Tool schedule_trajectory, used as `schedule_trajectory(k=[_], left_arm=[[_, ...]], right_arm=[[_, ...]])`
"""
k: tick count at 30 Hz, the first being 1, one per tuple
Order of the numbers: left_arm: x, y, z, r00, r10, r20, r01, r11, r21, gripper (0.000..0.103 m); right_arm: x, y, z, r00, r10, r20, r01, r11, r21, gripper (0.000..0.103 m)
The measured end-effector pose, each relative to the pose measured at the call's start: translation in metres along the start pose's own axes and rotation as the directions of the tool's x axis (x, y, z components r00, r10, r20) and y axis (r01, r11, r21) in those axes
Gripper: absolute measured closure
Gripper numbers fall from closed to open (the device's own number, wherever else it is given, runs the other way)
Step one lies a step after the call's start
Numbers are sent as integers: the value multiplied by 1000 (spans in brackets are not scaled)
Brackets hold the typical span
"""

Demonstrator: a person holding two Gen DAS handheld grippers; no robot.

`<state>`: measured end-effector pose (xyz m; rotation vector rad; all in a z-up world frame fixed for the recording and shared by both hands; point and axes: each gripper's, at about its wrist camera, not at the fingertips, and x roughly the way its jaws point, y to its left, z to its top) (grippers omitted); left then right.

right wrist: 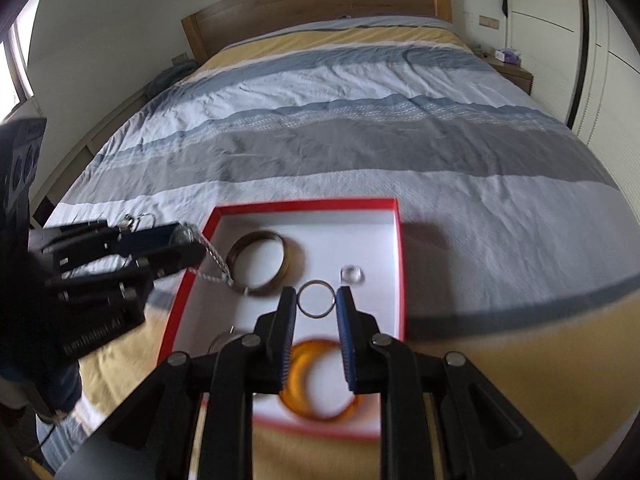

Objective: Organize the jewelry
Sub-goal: 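Carry the watch and silver ring over the red box with both tools, then open both tools to drop the watch and ring into the box, then withdraw both open tools from the box toward the remaining jewelry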

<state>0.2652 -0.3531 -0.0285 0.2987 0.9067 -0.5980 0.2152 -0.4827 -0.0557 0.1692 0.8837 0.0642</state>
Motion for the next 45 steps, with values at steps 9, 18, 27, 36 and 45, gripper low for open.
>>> schedule_trajectory(k=[9,18,27,36,45], left_arm=[[57,16,2,998,-15,-56,12,999,-50,79],[83,22,-6,996,-24,-84,19,998,-51,79],[93,32,-9,994,-36,-101,29,997,-67,78],[86,37,-6,993,-71,-96,62,993,-96,71],[24,42,-2,997,-80,19,81,991,-110,65]], right_arm=[[69,-5,31,997,-18,-72,18,1000,0,84],[108,-8,32,985,-85,-148,85,996,-7,84],[117,-3,32,981,-112,-158,105,993,-51,83],[107,0,37,981,-115,-154,107,992,-61,83],[36,9,49,991,-120,-58,118,992,-45,72]])
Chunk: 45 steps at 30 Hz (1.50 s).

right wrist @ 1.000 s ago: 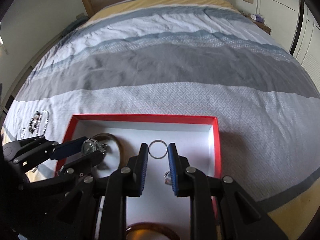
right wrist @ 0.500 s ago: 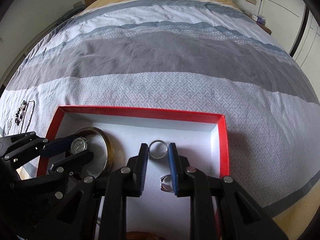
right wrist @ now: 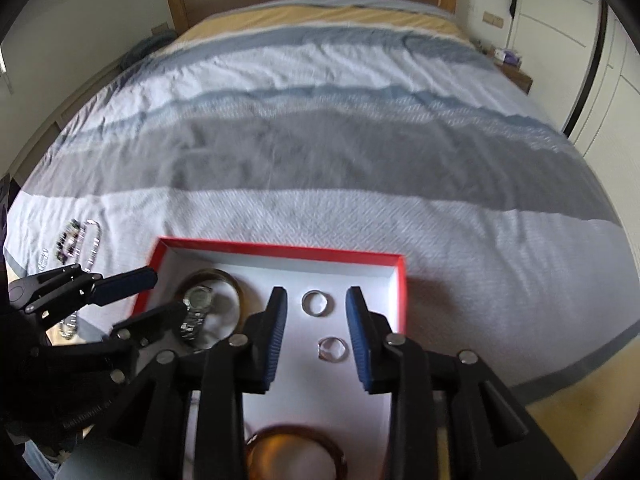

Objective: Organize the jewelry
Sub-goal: 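Withdraw both open tools from the box toward the remaining jewelry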

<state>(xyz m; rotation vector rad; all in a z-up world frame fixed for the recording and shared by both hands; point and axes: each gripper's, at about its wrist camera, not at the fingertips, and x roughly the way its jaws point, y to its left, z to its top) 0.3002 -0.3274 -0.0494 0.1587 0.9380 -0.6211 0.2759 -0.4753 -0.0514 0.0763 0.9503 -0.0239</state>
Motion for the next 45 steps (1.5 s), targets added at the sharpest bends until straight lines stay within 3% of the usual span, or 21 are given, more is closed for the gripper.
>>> schedule_trajectory(k=[5,9,11,19,32,42,45], left_arm=[[-64,2,6,994,26,110,-27,1000,13,65],[-113,10,3,990,70,122,-73,997,23,63],[-143,16,-2,983,107,150,-111,994,21,55],[-232,39,-39,952,199,233,-196,980,-38,48],[-325,76,-111,892,338,301,-305,940,-152,48],[-372,84,-152,851,392,350,-349,919,-182,47],[-388,87,-161,839,402,367,-347,915,-206,42]], right_arm=[[-58,8,-2,997,14,73,-15,1000,13,68],[-108,22,-9,991,21,134,-24,1000,15,67],[-128,29,-13,987,26,159,-29,1000,14,67],[-195,72,-38,971,58,233,-55,998,-20,66],[-236,142,-81,959,121,257,-102,991,-86,66],[-260,175,-101,951,146,273,-115,985,-125,66],[-269,182,-109,945,160,286,-128,984,-128,66]])
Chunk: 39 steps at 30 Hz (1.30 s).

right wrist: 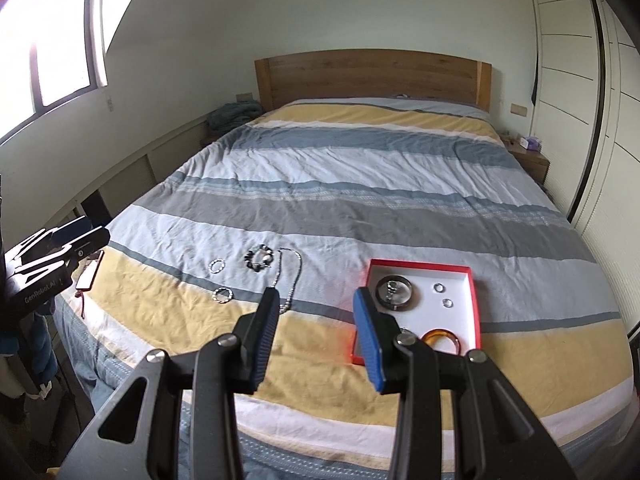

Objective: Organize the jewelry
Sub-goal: 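Withdraw both open tools from the box toward the remaining jewelry, then lower the left tool to the twisted silver hoop while the right tool reaches the pearl necklace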

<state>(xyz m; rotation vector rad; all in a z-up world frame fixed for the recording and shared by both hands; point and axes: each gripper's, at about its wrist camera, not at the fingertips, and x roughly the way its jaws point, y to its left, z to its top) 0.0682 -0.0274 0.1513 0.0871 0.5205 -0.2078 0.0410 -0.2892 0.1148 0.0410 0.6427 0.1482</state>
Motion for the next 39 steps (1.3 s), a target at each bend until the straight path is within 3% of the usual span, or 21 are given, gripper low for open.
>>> schedule_trajectory(k=[2,8,15,28,36,39], left_arm=[[-11,6,-2,1000,12,19,-12,1000,-15,35],[-27,24,-10,999,44,27,-43,998,-45,27],[-19,39,-17,998,65,-4,-65,995,-73,24],[71,50,-54,986,67,-154,-78,995,-67,22],[147,51,-82,961,55,-271,-70,996,-48,22],[180,56,-95,945,46,-325,-67,996,-55,27]], right_arm=[[-6,6,-3,1000,7,6,-7,1000,-2,66],[-12,16,-10,1000,22,12,-22,1000,-12,63],[1,19,-12,999,43,-8,-43,999,-9,61],[92,15,-23,986,74,-151,-74,997,8,56],[170,13,-27,962,99,-256,-97,995,20,55],[198,14,-28,950,109,-293,-108,994,20,55]])
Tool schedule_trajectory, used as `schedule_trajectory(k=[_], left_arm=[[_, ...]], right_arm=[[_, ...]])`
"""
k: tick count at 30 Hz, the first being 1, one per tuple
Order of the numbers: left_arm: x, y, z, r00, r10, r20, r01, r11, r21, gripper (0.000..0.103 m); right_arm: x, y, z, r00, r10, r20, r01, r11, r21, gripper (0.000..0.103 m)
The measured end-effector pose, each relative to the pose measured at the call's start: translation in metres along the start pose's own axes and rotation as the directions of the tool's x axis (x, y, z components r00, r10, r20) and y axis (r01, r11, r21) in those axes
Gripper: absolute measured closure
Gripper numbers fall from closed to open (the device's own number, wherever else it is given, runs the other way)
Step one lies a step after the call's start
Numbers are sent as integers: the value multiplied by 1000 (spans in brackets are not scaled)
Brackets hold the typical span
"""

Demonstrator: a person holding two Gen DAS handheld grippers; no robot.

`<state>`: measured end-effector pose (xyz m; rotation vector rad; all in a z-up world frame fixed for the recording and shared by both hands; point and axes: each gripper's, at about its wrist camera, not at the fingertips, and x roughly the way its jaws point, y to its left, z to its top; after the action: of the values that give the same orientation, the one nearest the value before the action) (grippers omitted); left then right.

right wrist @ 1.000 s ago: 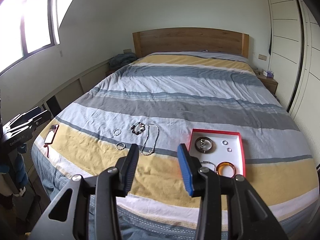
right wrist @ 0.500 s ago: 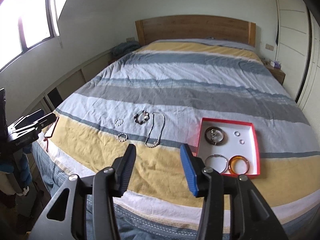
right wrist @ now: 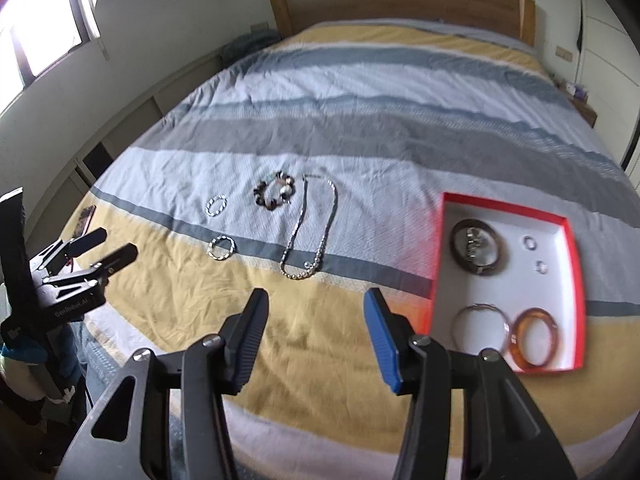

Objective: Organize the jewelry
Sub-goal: 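Lower the left tool to the twisted silver hoop while the right tool reaches the pearl necklace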

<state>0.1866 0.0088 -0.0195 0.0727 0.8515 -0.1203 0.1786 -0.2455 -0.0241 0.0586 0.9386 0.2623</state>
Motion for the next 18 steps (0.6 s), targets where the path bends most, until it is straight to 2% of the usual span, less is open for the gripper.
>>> schedule_trajectory(k=[9,18], left_arm=[[79,-1,8,993,-45,-112,45,999,1,40],[124,2,8,983,-64,-172,64,998,-4,49]], right_arm=[[87,-6,27,995,38,-94,-37,999,19,55],[144,-7,45,986,105,-129,-96,992,78,49]])
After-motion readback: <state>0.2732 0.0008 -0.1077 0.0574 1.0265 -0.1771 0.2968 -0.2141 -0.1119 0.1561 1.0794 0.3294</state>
